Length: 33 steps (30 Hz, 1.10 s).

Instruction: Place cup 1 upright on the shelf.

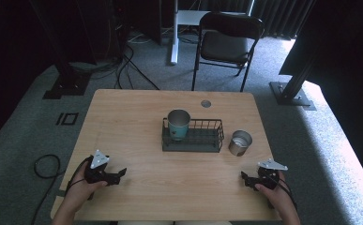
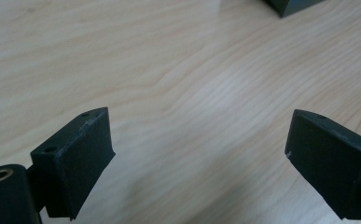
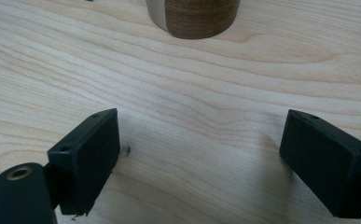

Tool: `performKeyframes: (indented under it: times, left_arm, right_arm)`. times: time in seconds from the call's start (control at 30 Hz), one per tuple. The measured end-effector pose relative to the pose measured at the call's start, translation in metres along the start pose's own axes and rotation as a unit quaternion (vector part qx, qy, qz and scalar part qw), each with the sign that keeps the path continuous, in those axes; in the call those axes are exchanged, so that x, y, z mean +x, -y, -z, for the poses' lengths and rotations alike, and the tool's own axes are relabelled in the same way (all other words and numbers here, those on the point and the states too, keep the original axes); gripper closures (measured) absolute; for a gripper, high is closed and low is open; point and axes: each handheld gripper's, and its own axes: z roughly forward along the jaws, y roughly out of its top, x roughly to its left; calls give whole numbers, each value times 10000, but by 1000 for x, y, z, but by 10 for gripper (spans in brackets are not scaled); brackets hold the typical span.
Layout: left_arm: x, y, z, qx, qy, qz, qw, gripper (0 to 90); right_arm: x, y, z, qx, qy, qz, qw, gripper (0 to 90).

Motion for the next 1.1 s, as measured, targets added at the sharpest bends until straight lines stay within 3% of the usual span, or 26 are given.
performKeyframes:
  times: [0.2, 0.43, 0.77, 1.1]
  left_arm:
    - [3, 10, 3, 147, 4, 37, 9999, 82]
    - [8, 16, 4, 275, -148, 160, 9994, 82]
    - [10, 21, 1, 459, -263, 139, 9985, 82]
    - [10, 20, -2, 534, -191, 129, 9983, 34]
  right_arm:
    - [0, 0, 0, -1, 0, -1, 10000, 117]
    - [0, 0, 0, -1, 1, -1, 10000, 117]
    - [0, 0, 0, 0, 1, 0, 10000, 117]
    - [0, 0, 0, 2, -1, 0, 10000, 118]
